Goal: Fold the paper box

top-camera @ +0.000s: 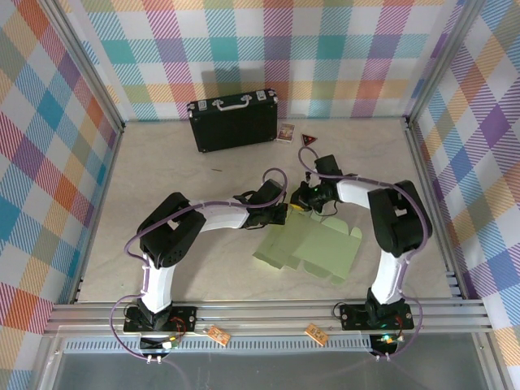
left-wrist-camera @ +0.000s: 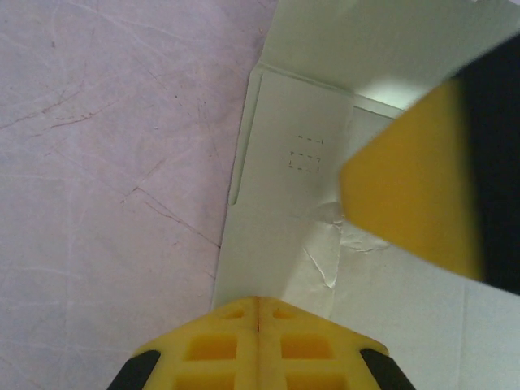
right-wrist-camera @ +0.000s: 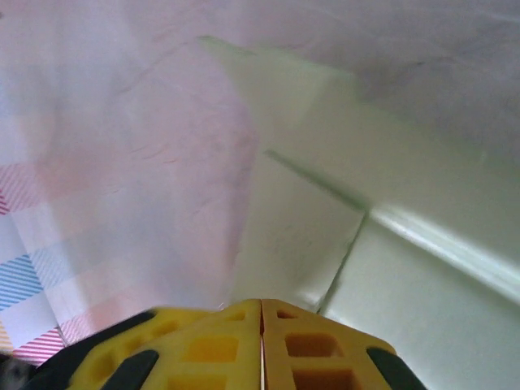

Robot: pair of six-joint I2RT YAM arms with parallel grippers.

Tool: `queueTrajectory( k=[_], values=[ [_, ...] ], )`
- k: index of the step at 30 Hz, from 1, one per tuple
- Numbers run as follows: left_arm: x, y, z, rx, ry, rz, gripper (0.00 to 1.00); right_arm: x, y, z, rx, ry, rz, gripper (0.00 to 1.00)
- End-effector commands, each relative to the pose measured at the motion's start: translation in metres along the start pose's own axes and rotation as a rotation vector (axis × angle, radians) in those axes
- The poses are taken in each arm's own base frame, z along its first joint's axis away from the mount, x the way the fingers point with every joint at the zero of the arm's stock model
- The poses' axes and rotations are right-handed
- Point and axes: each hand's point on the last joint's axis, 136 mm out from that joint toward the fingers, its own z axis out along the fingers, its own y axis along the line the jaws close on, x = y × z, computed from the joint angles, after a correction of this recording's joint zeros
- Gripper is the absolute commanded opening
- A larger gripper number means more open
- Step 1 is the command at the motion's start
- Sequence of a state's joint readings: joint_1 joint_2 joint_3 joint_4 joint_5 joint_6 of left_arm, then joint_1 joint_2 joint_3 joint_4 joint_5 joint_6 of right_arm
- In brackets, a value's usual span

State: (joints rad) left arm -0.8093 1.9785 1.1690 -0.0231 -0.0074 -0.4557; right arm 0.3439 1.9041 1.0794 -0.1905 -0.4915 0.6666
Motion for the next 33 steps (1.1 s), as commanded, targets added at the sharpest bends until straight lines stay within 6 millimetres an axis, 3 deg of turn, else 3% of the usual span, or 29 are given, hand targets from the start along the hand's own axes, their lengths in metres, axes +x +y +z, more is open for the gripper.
queueTrajectory(
  k=[1,5,8,16,21,27,33],
  values=[
    [0.085,0.039,0.008,-0.124,0.275,0.007,0.0,0.01,-0.01,0.014,0.01,0.07,0.038,0.09],
    [0.081,0.033,0.005,-0.109,0.271,0.01,0.0,0.018,-0.047,0.025,0.149,0.09,0.061,0.07],
    [0.07,0.028,-0.006,-0.098,0.241,0.014,0.0,0.022,-0.063,0.029,0.213,0.107,0.074,0.05],
    [0.055,0.012,-0.053,-0.007,0.177,0.003,0.0,0.025,-0.07,0.031,0.226,0.104,0.075,0.04],
    [0.081,0.003,-0.045,0.076,0.227,-0.033,0.0,0.026,-0.07,0.029,0.224,0.106,0.07,0.03],
    [0.123,0.031,-0.024,-0.01,0.301,-0.054,0.0,0.027,-0.069,0.028,0.222,0.106,0.067,0.03],
    [0.143,0.057,-0.022,-0.112,0.33,-0.043,0.0,0.024,-0.057,0.02,0.19,0.072,0.037,0.04]
  ],
)
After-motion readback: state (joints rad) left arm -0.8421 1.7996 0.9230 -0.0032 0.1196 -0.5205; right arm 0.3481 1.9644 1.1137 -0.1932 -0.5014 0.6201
